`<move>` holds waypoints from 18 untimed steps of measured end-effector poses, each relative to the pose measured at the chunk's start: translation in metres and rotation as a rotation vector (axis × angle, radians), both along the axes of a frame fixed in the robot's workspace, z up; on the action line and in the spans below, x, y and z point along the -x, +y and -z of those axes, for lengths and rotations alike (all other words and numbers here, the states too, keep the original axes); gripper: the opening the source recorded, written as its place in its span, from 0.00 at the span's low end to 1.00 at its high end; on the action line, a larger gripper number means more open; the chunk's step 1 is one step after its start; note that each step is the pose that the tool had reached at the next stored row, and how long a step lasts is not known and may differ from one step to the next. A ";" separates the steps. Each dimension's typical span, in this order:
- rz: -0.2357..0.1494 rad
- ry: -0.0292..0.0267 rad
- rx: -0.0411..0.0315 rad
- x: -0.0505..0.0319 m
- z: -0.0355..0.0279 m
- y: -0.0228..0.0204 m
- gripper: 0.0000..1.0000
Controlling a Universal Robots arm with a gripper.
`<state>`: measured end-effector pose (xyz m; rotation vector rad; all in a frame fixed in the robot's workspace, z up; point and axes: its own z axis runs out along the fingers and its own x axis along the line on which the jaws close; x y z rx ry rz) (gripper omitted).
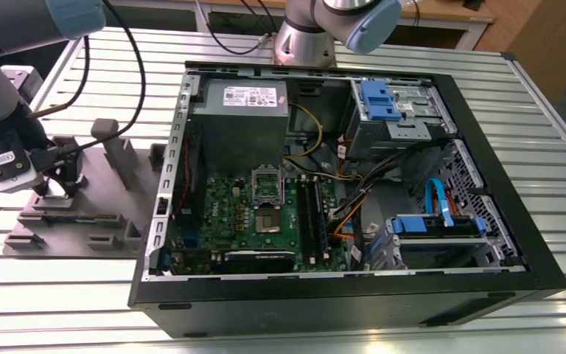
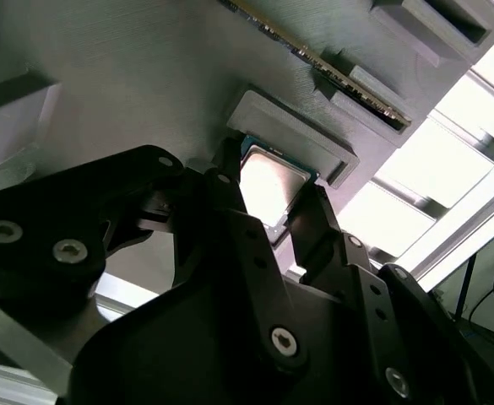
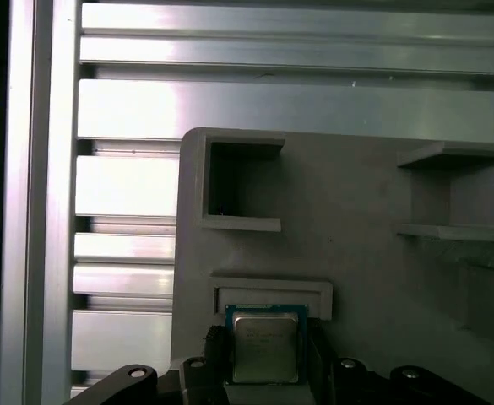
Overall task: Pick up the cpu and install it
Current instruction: 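Pick up the cpu and move it towards the insertion slot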
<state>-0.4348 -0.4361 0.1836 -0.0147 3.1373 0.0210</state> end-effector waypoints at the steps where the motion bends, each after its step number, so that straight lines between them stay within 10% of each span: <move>1: 0.000 0.0001 0.0000 0.0000 0.0000 0.0000 0.47; 18: 0.000 -0.0002 0.0004 0.0000 0.0002 0.0000 0.55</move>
